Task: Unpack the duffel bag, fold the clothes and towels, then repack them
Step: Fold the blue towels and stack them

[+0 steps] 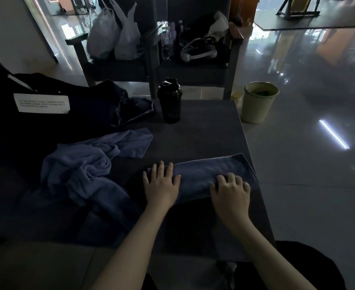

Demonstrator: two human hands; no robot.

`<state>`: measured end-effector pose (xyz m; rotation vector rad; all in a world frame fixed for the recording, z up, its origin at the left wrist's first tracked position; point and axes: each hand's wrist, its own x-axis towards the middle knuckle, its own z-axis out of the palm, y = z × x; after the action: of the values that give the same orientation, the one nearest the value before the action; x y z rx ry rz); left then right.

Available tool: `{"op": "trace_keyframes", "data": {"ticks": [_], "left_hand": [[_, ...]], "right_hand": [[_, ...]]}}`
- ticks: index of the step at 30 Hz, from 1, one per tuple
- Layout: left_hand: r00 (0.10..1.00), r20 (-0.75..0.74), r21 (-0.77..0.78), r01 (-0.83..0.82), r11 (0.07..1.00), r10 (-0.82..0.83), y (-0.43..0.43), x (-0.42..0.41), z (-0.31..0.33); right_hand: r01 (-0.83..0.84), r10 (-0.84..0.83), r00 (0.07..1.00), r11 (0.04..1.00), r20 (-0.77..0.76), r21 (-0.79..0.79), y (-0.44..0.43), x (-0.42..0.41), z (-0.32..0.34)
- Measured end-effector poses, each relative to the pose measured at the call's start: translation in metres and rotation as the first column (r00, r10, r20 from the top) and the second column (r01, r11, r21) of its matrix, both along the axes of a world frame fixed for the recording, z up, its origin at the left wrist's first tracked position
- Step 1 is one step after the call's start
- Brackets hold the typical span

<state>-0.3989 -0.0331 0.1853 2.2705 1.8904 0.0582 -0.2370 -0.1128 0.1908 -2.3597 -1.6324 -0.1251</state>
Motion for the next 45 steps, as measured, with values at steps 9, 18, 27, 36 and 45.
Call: {"op": "trace_keyframes", "data": {"ticks": [9,18,27,36,45], "left_hand": [[0.992,-0.082,0.001,0.092,0.996,-0.092,-0.031,-0.009,0.018],[0.990,0.000,-0.082,0.138,0.987,-0.138,-0.064,-0.008,0.031],[0.868,0.461,-0.428,0.036,0.903,0.184,-0.084,-0.021,0.052],[0.335,0.628,-0.759,0.064,0.648,0.702,-0.080,-0.019,0.075],[0.557,0.689,-0.620,0.121,0.775,0.464,-0.069,-0.023,0.074]], "right_hand": [[-0.107,0.120,0.991,0.977,0.061,-0.184,0.025,0.034,0.015],[-0.416,0.411,0.909,0.905,-0.065,-0.089,-0.027,0.018,0.007],[-0.581,0.573,0.812,0.783,-0.107,-0.222,-0.083,0.023,0.001],[-0.531,0.529,0.847,0.846,-0.046,-0.039,-0.095,0.007,0.007],[-0.293,0.358,0.766,0.934,-0.533,0.207,-0.069,0.015,0.006]]}}
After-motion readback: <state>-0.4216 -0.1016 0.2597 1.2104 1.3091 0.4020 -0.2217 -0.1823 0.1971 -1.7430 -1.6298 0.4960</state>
